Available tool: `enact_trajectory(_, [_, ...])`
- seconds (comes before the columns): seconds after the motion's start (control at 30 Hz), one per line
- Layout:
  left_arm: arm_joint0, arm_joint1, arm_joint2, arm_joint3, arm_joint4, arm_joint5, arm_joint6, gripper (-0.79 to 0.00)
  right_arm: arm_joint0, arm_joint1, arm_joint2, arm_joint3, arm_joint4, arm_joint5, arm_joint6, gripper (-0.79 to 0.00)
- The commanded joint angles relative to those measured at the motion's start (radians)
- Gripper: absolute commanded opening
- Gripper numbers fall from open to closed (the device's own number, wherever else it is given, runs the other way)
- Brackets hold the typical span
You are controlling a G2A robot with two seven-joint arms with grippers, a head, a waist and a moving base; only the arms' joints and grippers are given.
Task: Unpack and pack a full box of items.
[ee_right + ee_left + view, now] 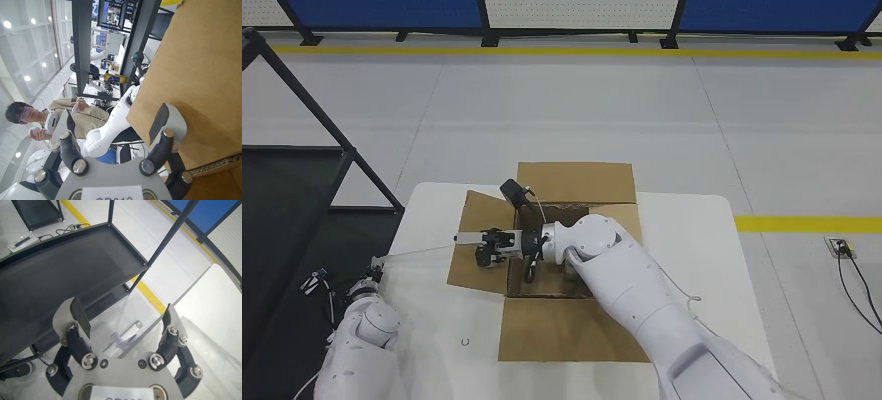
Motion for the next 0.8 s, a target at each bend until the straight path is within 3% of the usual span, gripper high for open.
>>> enact_trajectory(0.0, [-0.014, 0.0, 0.0, 0.025, -0.001, 0.007, 0.005, 0.0, 0.0, 0.0, 0.002, -0.001, -0.001, -0.002, 0.001, 0.0])
enact_trajectory(0.43, [-0.046, 0.005, -0.013, 0.067, -0.038, -0.019, 0.053, 0.0, 0.0, 0.0, 0.013, -0.003, -0.011, 0.004, 0.005, 0.0])
enact_trajectory(0.6, [0.006, 0.006, -0.032, -0.026, -0.091, -0.106, 0.079, 0.0, -0.002, -0.006, 0.009, -0.001, -0.022, 0.026, -0.002, 0.0])
enact_trajectory(0.77, [0.121, 0.007, -0.047, -0.203, -0.13, -0.202, 0.082, 0.0, -0.007, -0.019, -0.013, 0.007, -0.071, 0.048, -0.059, 0.0])
